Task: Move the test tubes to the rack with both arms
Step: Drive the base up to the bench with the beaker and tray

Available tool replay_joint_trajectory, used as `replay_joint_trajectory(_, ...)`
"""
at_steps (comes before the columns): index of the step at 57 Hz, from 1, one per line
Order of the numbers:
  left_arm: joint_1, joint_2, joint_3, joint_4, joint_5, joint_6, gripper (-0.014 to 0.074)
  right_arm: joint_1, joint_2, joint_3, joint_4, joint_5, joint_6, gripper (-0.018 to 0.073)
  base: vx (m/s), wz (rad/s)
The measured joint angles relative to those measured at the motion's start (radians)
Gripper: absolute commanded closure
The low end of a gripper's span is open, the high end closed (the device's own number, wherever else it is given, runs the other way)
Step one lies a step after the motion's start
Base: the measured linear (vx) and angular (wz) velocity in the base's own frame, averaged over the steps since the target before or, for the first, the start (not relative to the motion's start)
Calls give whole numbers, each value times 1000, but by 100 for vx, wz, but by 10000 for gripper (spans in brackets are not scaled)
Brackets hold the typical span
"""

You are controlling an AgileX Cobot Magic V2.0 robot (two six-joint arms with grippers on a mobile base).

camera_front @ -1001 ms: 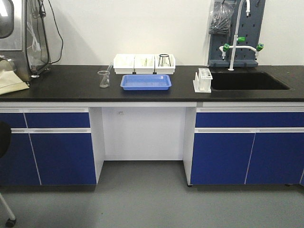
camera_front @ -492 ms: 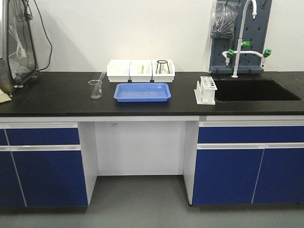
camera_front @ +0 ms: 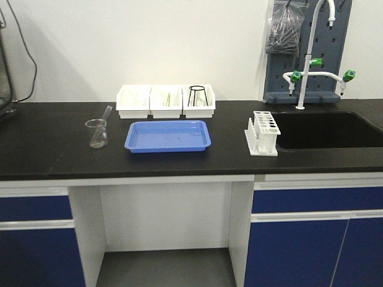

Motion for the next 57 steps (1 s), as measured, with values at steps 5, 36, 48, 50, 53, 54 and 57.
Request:
replay_joint_trajectory(5,0,0,0,0,0,0,601,0,0,0,0,0,0,568,50,-8)
replay_joint_trajectory(36,0,0,0,0,0,0,601,0,0,0,0,0,0,568,48,-3)
replay_joint_trajectory(48,0,0,0,0,0,0,601,0,0,0,0,0,0,568,46,6)
replay_joint_trajectory(50,0,0,0,0,0,0,601,0,0,0,0,0,0,568,44,5)
replay_joint_trajectory(53,0,0,0,0,0,0,601,0,0,0,0,0,0,568,43,5)
replay_joint_trajectory(54,0,0,0,0,0,0,601,0,0,0,0,0,0,568,42,5)
replay_joint_trajectory(57,0,0,0,0,0,0,601,0,0,0,0,0,0,568,41,5)
